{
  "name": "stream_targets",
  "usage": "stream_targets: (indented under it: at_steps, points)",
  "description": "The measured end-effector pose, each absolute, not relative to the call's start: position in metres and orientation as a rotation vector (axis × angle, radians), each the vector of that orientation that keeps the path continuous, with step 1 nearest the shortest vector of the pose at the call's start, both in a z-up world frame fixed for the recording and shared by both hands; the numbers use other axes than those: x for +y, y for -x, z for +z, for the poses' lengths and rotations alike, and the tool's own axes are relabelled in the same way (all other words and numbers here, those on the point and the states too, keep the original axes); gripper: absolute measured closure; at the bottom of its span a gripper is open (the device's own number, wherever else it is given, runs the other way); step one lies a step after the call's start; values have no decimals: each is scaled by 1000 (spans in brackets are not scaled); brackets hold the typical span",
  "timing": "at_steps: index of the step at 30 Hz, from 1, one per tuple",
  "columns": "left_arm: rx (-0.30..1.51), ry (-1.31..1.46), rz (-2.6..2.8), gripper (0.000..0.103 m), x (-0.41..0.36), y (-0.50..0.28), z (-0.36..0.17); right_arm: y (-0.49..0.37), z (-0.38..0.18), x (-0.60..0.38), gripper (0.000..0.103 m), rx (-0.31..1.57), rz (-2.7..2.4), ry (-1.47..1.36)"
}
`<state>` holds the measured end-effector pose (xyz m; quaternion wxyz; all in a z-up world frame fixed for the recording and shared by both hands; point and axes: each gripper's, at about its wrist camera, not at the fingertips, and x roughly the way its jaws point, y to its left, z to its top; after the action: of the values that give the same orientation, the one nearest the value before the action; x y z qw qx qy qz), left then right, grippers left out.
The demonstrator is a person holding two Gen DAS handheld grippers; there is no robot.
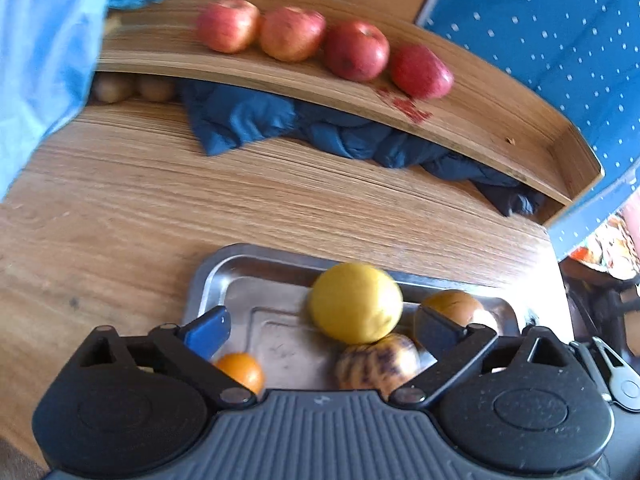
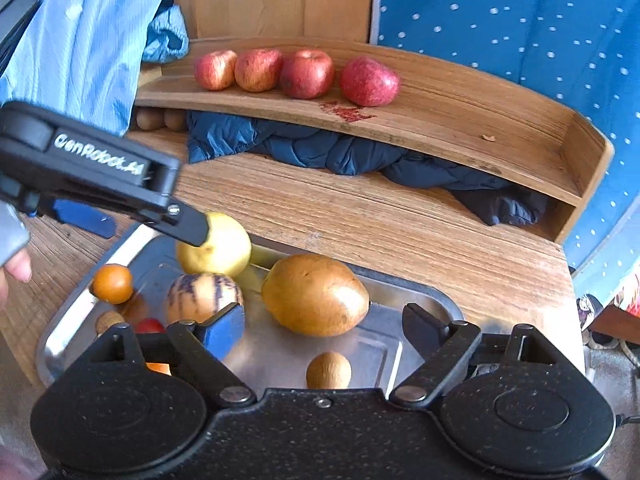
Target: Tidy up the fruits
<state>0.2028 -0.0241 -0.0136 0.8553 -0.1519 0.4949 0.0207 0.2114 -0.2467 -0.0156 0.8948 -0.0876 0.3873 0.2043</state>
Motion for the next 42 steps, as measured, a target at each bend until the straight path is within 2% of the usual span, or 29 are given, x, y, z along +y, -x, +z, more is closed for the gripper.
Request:
stream_targets:
  at_steps: [3,14,35,42]
  points:
    - [986,326,95,1,-20,-183,-8,-197,-10,-256,5,771,416,144]
    - [884,262,165,1,-23,-105,2,-143,4,-275,1,674,440,67]
    - [709,156,75,1,-22,11,30,-27,38,-288,1,567,245,-25]
    - [721,184,57,1,-12,39,35,2,45,-279,1,555,237,0]
